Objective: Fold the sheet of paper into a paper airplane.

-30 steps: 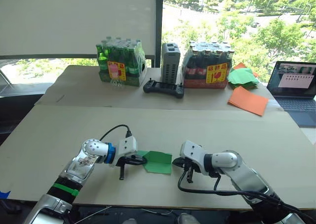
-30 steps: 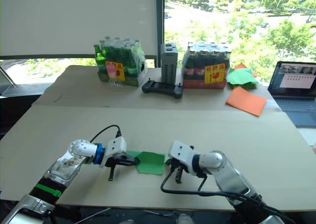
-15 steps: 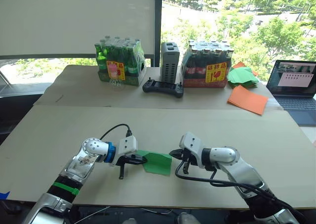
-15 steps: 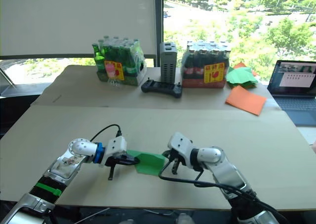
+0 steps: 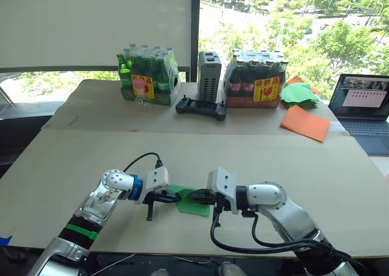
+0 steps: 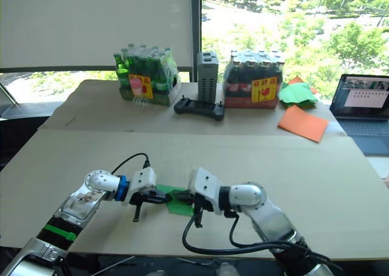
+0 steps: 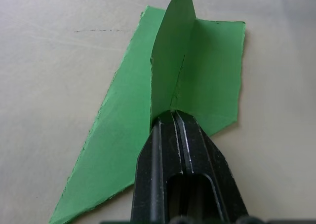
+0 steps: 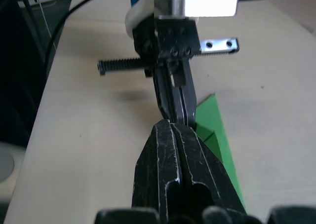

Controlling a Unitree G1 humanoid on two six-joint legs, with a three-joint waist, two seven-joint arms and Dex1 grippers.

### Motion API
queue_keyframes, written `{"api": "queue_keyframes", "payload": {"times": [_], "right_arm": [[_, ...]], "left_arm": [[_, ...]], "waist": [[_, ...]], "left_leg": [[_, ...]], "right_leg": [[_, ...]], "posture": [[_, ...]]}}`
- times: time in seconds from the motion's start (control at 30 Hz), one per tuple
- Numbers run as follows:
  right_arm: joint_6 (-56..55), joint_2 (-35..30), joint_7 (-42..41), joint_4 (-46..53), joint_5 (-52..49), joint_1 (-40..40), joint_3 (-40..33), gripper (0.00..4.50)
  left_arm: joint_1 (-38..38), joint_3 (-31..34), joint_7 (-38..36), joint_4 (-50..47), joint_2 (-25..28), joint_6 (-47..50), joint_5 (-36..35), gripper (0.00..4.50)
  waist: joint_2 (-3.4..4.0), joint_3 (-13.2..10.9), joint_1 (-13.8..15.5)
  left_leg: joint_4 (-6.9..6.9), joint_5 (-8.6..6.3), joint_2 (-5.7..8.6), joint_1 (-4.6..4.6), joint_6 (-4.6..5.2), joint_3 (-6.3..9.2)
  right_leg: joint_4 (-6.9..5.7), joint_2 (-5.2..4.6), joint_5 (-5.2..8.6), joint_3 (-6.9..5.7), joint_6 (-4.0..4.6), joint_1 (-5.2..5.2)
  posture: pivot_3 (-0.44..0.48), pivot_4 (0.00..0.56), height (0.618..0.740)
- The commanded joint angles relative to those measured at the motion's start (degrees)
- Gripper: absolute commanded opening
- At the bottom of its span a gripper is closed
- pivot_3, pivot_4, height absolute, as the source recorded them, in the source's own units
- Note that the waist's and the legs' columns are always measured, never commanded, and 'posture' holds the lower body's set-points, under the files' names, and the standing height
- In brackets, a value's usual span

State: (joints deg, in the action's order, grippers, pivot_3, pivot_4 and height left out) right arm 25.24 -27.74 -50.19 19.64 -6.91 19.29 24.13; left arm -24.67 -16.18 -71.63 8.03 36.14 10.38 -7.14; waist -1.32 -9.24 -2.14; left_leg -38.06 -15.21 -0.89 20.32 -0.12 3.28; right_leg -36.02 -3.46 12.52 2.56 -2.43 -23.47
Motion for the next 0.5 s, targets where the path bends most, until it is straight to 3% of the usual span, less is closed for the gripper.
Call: {"api": "queue_keyframes", "payload": {"times": [0.03, 0.23, 0.5], "right_arm": [[-1.87, 0.37, 2.30, -4.01, 2.95, 0.52, 0.00, 0.03], [-1.80, 2.05, 3.74, -11.31, 2.76, 2.63, -3.32, 0.03], [-0.94, 2.73, 2.92, -14.07, 5.57, 2.09, 0.04, 0.03]], "left_arm": [[-0.28, -0.16, -0.05, -0.28, 0.63, 0.66, 0.65, 0.00], [-0.58, -0.08, -0.64, -0.44, 1.02, 0.51, 0.61, 0.00], [-4.46, 3.20, 0.25, -2.13, -1.00, 4.26, -3.34, 0.00]], "waist": [[0.00, 0.00, 0.01], [0.00, -0.02, -0.07], [-0.01, -0.03, -0.08]], "left_leg": [[0.00, 0.00, 0.00, 0.00, 0.00, 0.00], [0.00, 0.00, 0.00, 0.04, 0.00, 0.00], [0.02, 0.00, 0.00, 0.18, 0.00, 0.01]], "right_leg": [[-0.01, 0.00, 0.00, 0.00, 0.00, -0.01], [-0.02, 0.01, -0.04, 0.00, 0.08, -0.06], [-0.05, 0.02, -0.05, 0.01, 0.09, -0.21]], "posture": [[0.000, 0.150, 0.740], [0.000, 0.150, 0.740], [0.000, 0.150, 0.740]]}}
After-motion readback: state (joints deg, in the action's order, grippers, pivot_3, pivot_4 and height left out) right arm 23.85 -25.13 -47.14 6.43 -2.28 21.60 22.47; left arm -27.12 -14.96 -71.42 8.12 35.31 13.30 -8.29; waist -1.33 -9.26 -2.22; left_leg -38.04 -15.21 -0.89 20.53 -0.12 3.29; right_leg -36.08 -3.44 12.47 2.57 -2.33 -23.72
